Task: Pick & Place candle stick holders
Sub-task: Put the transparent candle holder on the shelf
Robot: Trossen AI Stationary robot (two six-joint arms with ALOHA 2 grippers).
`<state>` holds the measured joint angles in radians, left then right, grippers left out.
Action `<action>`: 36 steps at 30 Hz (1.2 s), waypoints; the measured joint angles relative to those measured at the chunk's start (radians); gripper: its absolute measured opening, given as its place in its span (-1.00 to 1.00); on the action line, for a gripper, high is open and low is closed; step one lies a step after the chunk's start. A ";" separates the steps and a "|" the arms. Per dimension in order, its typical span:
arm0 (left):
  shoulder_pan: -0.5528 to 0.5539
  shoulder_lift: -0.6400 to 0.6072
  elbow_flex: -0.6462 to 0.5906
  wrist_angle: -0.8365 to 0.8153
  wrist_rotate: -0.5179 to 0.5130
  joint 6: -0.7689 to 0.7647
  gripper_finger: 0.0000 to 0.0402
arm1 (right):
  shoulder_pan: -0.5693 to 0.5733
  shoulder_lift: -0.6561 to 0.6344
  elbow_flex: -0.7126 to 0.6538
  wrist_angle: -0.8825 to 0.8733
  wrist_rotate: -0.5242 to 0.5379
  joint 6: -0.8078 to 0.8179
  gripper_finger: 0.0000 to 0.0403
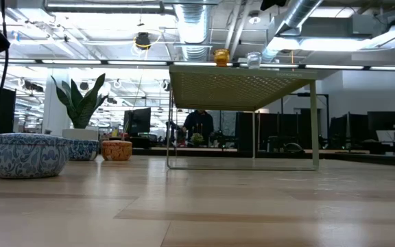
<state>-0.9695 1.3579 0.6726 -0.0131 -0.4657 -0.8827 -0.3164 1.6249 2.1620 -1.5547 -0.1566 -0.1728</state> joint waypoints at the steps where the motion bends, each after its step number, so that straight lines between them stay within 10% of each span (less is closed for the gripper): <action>1: -0.002 0.000 -0.002 0.000 -0.007 -0.003 0.58 | 0.000 0.000 0.000 0.000 0.000 0.003 0.27; 36: -0.105 0.170 -0.004 0.141 -0.127 0.011 0.58 | -0.022 0.000 0.000 0.023 0.005 0.033 0.27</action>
<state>-1.0747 1.5277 0.6689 0.1275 -0.5922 -0.8719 -0.3380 1.6249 2.1620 -1.5316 -0.1516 -0.1402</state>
